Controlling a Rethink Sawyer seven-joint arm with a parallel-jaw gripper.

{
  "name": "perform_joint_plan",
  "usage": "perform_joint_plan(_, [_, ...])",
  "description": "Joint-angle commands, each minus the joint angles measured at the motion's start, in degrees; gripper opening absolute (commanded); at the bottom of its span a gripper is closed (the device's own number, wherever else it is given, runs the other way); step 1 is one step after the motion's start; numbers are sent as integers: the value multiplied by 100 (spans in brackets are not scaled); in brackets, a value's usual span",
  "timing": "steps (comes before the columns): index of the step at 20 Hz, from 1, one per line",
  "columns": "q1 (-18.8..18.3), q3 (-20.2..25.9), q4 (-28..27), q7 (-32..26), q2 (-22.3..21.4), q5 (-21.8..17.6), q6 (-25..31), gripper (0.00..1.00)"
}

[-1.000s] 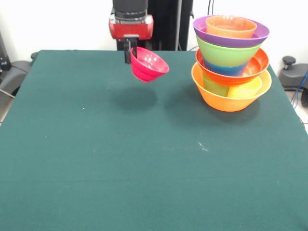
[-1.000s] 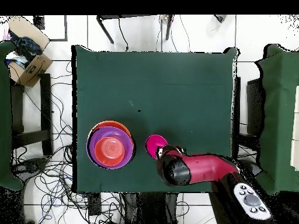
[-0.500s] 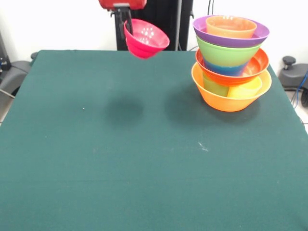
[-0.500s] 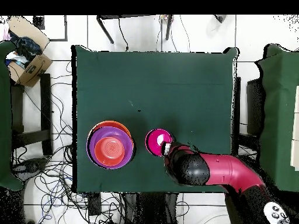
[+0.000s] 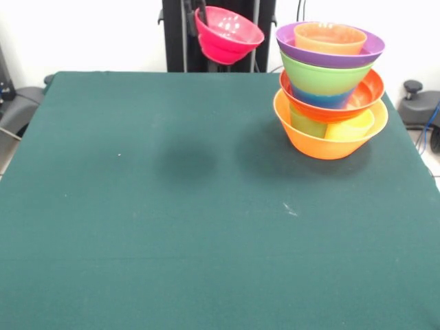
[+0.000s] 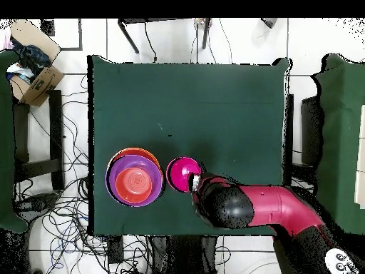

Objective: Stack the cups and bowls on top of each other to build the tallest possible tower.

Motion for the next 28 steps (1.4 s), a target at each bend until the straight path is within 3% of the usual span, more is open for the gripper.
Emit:
perform_joint_plan(1, [-211,1229,805,-1048,54,265,646,0])
perform_joint_plan(8, [-330,1830,1149,-737,93,402,519,0])
perform_joint_plan(14, [-675,2432,1375,-686,-173,672,691,0])
perform_joint_plan(21, [-755,2476,1315,-555,-181,502,702,0])
perform_joint_plan(28, [-911,2745,1310,-537,-292,642,855,0])
